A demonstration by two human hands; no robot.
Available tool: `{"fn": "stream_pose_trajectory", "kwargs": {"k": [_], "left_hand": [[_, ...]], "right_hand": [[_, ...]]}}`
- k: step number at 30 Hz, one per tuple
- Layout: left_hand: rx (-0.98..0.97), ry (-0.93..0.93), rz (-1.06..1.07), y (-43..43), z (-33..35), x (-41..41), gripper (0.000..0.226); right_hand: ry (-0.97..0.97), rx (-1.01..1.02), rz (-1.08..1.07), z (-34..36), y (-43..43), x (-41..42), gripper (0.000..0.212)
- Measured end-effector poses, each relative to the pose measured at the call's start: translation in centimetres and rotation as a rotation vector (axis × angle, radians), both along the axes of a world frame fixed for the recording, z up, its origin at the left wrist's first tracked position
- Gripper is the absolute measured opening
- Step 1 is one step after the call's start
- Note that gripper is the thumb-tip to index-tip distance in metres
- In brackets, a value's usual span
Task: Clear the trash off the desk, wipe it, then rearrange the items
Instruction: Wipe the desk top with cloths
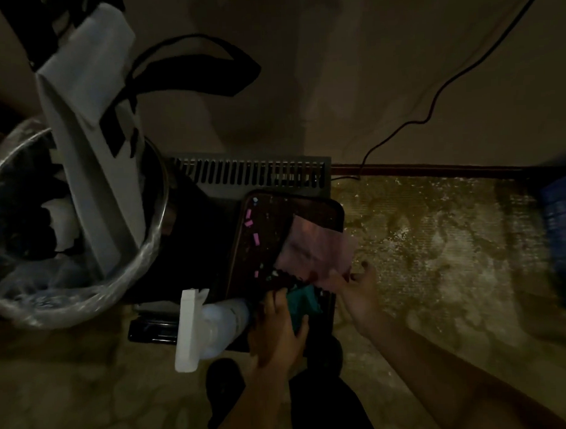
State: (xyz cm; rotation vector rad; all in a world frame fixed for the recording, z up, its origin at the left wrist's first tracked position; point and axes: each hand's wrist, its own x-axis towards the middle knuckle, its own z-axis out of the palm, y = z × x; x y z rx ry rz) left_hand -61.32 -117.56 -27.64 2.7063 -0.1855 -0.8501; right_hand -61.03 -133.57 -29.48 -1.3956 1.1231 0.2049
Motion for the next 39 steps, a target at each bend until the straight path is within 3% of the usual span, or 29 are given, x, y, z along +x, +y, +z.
{"fn": "stream_pose_trajectory", "kwargs": {"k": [4,6,9,12,14,18,19,21,23,24,27,30,33,36,39], "left_hand": [[-0.072,0.016,0.071,-1.6,0.0,0.5,0.061],[-0.081,0.020,0.094,-1.8,-0.1,0.7,0.061],[-0.056,0.001,0.100,-2.1,-0.1,1.1,0.057],[-0.053,-0.024,0.124,-2.6,0.0,1.5,0.054],[-0.048,-0.029,0.136,-2.9,-0.1,1.6,0.054],[-0.040,-0.063,0.174,-3.2,-0.9,2.3,0.054],[-0.033,-0.074,0.175,-3.2,-1.0,2.3,0.054],[-0.019,-0.114,0.179,-3.2,-0.9,2.2,0.053],[0.000,-0.149,0.175,-3.1,-0.7,2.3,0.054],[0.007,-0.162,0.174,-3.0,-0.6,2.4,0.055],[-0.018,-0.221,0.218,-3.0,-1.2,2.8,0.052],[-0.010,-0.267,0.245,-3.0,-2.1,2.6,0.050],[0.022,-0.286,0.232,-2.7,-2.2,2.5,0.048],[0.043,-0.235,0.267,-2.4,-2.2,2.7,0.048],[0.048,-0.154,0.272,-2.4,-1.6,2.8,0.053]], "right_hand": [[0.120,0.036,-0.094,-2.9,-0.5,3.1,0.043],[0.149,0.040,-0.096,-3.6,-0.1,3.5,0.038],[0.163,-0.139,-0.040,-4.1,0.2,3.3,0.027],[0.075,-0.266,0.041,-4.1,0.3,3.2,0.024],[0.023,-0.194,-0.048,-3.2,0.3,3.6,0.021],[0.012,-0.073,-0.187,-2.7,-0.4,4.3,0.035],[0.022,-0.135,-0.137,-2.5,-0.4,4.4,0.035],[0.101,-0.466,0.120,-1.8,-0.4,4.4,0.044],[0.133,-0.874,0.386,-1.3,-0.9,4.9,0.065],[0.099,-0.965,0.512,-0.9,-1.1,5.4,0.075],[-0.029,-0.864,0.892,-0.6,-1.3,7.8,0.080],[0.091,-0.728,1.067,-0.7,-0.9,9.6,0.073],[0.094,-0.808,1.102,-1.1,-0.7,9.7,0.049],[0.066,-0.827,1.135,-1.1,-0.7,9.4,0.040],[-0.084,-0.536,0.994,-0.8,-1.1,8.7,0.020]]}}
